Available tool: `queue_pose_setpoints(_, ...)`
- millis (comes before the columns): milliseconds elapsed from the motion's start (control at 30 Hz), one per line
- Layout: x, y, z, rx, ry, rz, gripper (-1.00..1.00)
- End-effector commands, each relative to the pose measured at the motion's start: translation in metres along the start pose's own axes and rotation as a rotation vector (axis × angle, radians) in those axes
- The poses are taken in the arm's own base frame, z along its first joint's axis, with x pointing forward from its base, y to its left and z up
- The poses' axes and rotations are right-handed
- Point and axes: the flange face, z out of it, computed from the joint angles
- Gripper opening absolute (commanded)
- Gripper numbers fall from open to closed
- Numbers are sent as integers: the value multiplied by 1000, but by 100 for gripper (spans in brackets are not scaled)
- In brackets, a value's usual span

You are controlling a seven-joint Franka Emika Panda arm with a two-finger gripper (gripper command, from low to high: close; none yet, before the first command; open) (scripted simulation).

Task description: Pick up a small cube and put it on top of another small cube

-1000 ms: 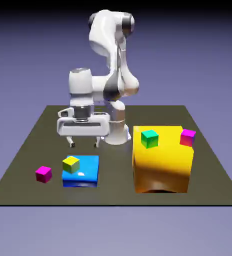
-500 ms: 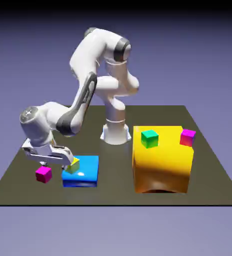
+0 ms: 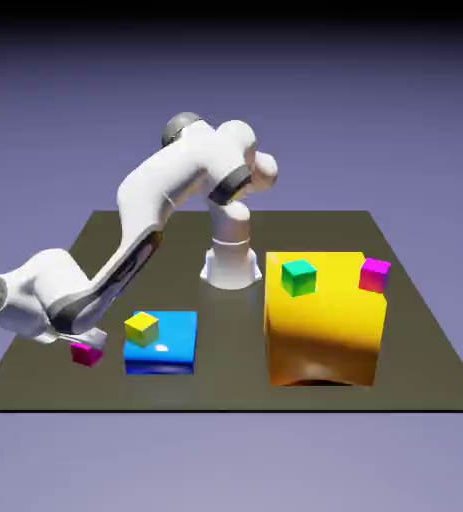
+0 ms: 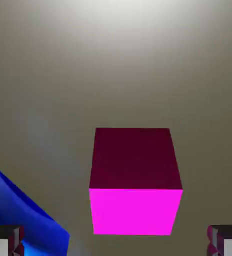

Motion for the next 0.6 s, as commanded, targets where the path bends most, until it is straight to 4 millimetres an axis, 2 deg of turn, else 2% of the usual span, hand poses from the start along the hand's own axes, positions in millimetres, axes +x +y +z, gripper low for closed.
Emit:
queue_pose_setpoints(0,0,0,0,-1,-1,0,0)
queue_pose_setpoints(33,0,0,0,-1,-1,0,0)
queue_pose_setpoints(167,10,-10,64,-1,-1,0,0)
queue_pose_setpoints(200,10,-10,64,-1,-1,0,-100)
queue_pose_setpoints(233,10,-10,64,-1,-1,0,-100)
queue_pose_setpoints(367,0,0,0,0,0,0,-100)
queue_pose_setpoints(400,-9,-17,-11,21,48,-15,-100)
queue_pose_setpoints(433,-23,-39,-13,13,51,-43,-100)
queue_pose_setpoints(567,-91,-125,-22,-25,68,-154,-100)
